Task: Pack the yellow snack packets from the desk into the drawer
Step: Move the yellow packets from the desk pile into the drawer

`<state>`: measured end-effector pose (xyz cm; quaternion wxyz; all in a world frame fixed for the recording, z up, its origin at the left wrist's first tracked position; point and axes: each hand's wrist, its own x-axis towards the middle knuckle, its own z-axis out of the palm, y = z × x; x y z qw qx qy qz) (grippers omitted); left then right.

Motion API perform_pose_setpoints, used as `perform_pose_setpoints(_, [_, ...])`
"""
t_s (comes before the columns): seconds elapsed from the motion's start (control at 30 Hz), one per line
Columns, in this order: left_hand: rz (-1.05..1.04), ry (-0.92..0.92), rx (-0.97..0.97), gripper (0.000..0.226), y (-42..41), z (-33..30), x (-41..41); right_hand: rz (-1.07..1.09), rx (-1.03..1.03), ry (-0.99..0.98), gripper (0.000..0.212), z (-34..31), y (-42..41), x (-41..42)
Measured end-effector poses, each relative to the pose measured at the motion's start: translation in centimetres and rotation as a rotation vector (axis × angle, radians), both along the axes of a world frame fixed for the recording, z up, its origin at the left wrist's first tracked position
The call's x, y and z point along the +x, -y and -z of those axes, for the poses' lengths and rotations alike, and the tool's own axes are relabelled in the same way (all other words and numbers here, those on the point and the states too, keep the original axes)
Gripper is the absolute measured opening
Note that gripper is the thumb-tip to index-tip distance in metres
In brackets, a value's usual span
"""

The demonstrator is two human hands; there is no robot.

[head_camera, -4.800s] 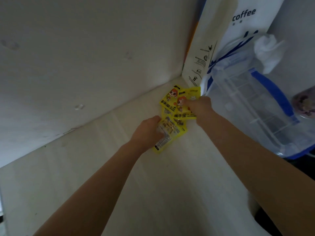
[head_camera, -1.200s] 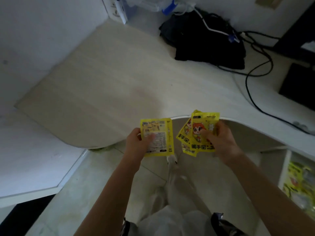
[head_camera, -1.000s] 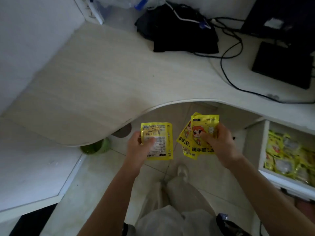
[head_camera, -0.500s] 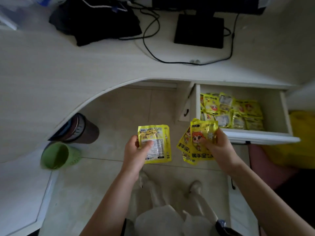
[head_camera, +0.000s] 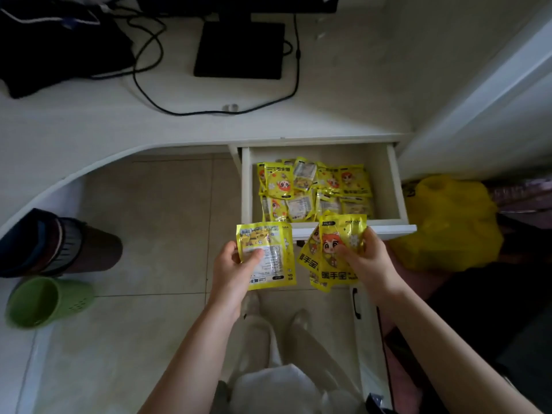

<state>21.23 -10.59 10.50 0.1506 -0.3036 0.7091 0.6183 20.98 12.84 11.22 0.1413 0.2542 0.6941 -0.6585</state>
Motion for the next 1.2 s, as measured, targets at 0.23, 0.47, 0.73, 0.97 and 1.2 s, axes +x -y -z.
perform_pose_setpoints(0.23, [0.101,0.035,-0.045,0.015,-5.1,1.4,-5.7,0.053,0.014,-0.022,0.033,0.0,-4.5,-5.5])
perform_pose_setpoints(0.47, [0.194,0.136,-0.069,0.037,-8.9,3.2,-13.4,0.057,0.125,0.041,0.029,2.0,-7.1,-13.4])
perform_pose_setpoints(0.73, [0.26,0.296,-0.142,0.076,-9.8,7.3,-19.2,-0.033,0.037,0.209,0.056,6.5,-7.4,-18.7])
perform_pose_setpoints(0.97, [0.27,0.404,-0.169,0.035,-10.2,10.6,-19.5,-0.229,0.237,0.394,0.036,11.5,-8.9,-19.5])
perform_pose_setpoints(1.2, [0.287,0.403,-0.144,0.051,-11.7,11.8,-18.5,-0.282,0.456,0.512,0.032,12.2,-10.6,-18.9])
